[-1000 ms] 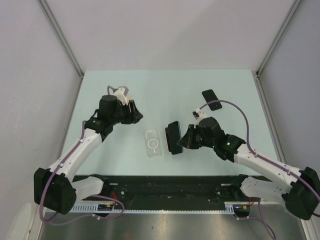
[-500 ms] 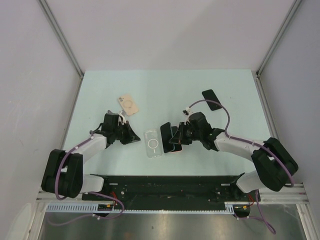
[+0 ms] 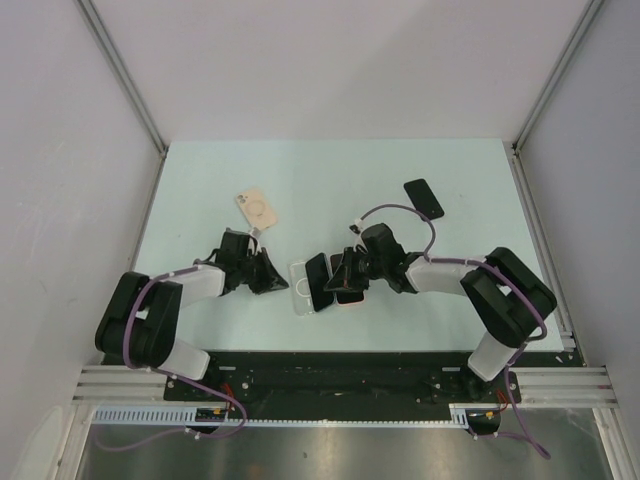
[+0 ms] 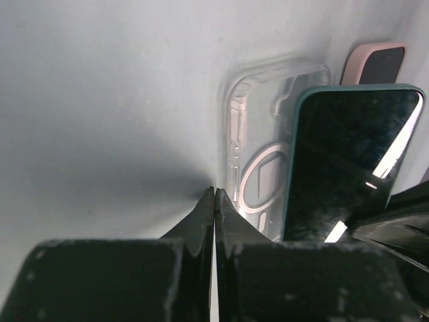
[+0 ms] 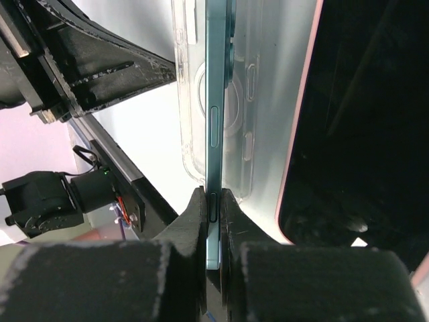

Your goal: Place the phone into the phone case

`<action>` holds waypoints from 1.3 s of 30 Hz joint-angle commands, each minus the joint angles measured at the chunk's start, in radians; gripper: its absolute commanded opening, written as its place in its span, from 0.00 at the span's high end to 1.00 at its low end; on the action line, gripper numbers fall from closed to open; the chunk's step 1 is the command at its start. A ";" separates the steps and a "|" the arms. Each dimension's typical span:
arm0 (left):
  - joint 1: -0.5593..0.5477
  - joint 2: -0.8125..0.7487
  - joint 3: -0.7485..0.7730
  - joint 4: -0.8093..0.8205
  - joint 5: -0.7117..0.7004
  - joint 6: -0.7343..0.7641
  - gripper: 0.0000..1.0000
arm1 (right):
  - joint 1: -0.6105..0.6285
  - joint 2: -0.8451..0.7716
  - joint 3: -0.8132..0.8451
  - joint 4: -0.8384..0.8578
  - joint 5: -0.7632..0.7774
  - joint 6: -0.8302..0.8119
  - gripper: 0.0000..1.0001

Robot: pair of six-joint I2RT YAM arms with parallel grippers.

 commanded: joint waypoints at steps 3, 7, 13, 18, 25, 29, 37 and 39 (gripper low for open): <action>-0.052 0.060 0.004 0.019 -0.017 -0.021 1.00 | -0.001 0.053 0.065 0.095 -0.077 0.021 1.00; -0.072 0.100 0.005 0.053 -0.008 -0.034 1.00 | -0.001 0.090 0.066 0.109 -0.094 0.018 1.00; -0.114 0.122 -0.002 0.076 -0.019 -0.067 1.00 | 0.002 0.122 0.068 0.117 -0.105 0.012 1.00; -0.149 0.099 -0.019 0.074 -0.026 -0.095 1.00 | 0.002 0.139 0.066 0.115 -0.062 0.019 1.00; -0.175 0.024 -0.082 0.074 -0.075 -0.127 1.00 | 0.025 0.185 0.066 0.154 -0.109 0.041 1.00; -0.177 0.005 -0.091 0.082 -0.068 -0.132 1.00 | 0.047 0.191 0.065 0.128 -0.097 0.032 1.00; -0.175 -0.205 -0.130 -0.021 -0.138 -0.169 1.00 | 0.065 0.222 0.065 0.166 -0.111 0.029 1.00; -0.174 -0.269 -0.140 -0.071 -0.184 -0.189 0.99 | 0.068 0.233 0.065 0.171 -0.111 0.024 1.00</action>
